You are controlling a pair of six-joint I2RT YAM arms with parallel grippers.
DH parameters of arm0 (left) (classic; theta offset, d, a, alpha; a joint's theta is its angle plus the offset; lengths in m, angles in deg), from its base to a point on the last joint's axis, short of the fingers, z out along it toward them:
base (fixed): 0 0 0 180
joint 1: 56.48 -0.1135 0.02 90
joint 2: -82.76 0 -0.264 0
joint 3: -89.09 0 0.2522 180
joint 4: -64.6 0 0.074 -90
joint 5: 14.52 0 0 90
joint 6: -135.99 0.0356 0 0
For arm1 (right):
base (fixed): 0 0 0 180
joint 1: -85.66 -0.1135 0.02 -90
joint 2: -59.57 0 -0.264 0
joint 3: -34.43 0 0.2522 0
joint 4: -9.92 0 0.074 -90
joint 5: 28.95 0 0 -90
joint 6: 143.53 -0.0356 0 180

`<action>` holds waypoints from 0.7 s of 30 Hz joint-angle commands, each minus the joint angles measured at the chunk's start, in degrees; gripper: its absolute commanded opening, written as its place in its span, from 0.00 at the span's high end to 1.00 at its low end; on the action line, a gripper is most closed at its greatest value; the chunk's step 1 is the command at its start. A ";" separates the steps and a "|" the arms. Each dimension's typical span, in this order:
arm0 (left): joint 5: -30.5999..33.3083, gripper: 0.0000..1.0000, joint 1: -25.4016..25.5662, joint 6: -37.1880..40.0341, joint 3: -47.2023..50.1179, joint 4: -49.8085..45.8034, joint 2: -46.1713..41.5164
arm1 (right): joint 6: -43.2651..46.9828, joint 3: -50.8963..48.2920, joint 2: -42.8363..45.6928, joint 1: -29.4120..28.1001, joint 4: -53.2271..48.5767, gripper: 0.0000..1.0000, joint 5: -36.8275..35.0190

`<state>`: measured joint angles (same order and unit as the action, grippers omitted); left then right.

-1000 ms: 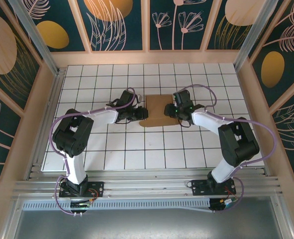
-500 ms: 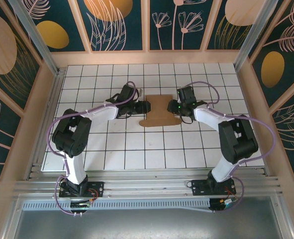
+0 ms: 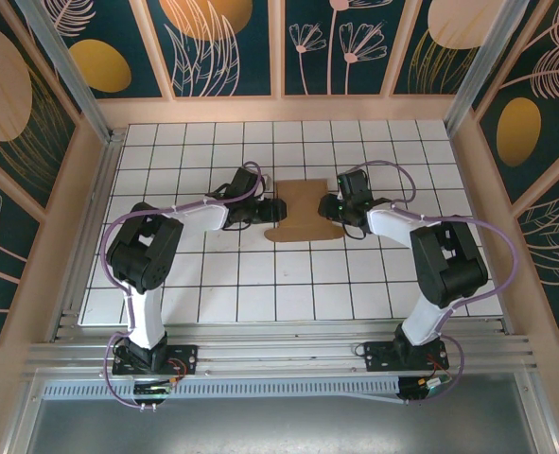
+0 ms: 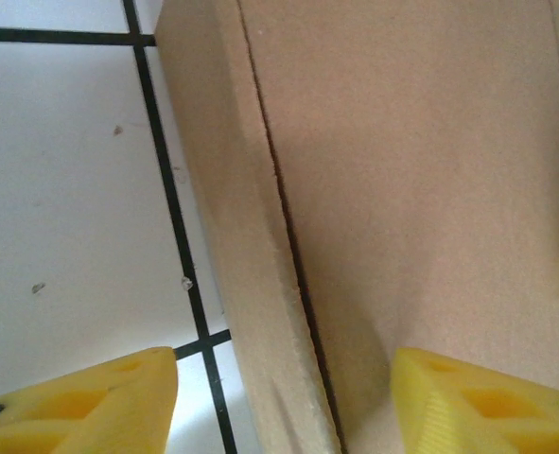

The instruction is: Fold the paper box

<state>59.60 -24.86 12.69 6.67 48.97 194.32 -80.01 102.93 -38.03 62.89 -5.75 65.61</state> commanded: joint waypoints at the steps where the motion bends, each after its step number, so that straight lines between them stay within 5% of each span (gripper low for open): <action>1: 2.37 0.33 0.20 0.12 -1.59 -0.77 -2.23 | -1.05 1.15 1.97 0.97 -1.16 0.57 0.19; 4: 0.92 0.34 0.22 -0.98 -2.48 1.91 0.27 | -1.64 1.59 -0.59 1.45 -0.29 0.57 1.21; 14: -7.08 0.65 0.25 -5.20 -2.33 7.38 6.74 | -4.51 -0.10 -5.88 0.93 4.86 0.66 6.10; 18: -9.59 0.63 0.22 -7.02 -2.44 9.45 3.96 | -5.40 -0.99 -6.02 1.88 6.96 0.70 8.00; 21: -6.76 0.47 0.16 -6.18 -3.09 8.47 -0.16 | -5.26 -2.12 -6.50 3.87 8.71 0.71 10.78</action>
<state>55.47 -25.83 7.16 3.87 55.44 198.24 -84.36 103.23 -41.81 65.93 2.16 71.40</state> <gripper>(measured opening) 0.501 0.294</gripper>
